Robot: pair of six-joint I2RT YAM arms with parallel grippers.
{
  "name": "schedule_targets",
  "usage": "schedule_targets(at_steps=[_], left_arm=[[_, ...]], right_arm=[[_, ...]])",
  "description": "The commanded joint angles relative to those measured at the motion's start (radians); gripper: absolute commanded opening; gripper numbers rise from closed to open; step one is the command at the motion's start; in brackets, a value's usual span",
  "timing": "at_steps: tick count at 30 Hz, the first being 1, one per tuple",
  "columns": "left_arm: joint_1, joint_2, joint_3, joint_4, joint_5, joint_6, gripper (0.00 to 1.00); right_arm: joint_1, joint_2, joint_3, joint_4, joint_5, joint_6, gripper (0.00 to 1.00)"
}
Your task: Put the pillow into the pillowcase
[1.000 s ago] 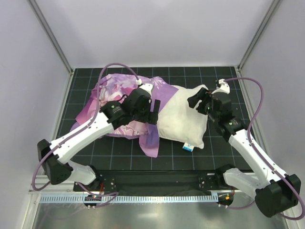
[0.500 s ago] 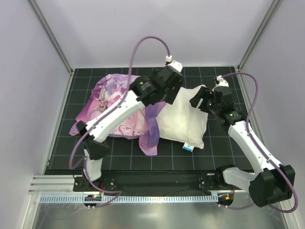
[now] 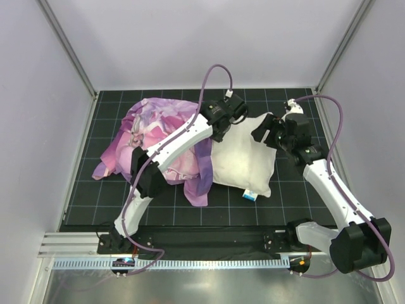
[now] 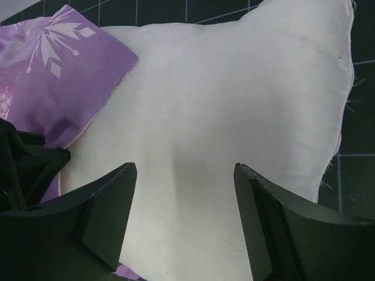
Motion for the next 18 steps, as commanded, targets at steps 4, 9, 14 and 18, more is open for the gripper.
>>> schedule_targets(at_steps=[4,9,14,18], left_arm=[[0.043,0.02,0.101,-0.031,-0.059,-0.008,0.08],[0.072,0.01,0.182,0.017,0.045,0.005,0.0],[0.114,-0.042,0.181,0.139,0.321,-0.064,0.0],[0.116,-0.077,0.125,0.32,0.581,-0.154,0.0]], right_arm=[[-0.004,0.026,0.018,0.074,-0.055,0.004,0.74],[-0.004,0.065,-0.004,0.166,-0.162,0.033,0.73],[-0.006,0.157,0.01,0.274,-0.256,0.117,0.69],[-0.001,0.286,-0.017,0.447,-0.363,0.226,0.58]])
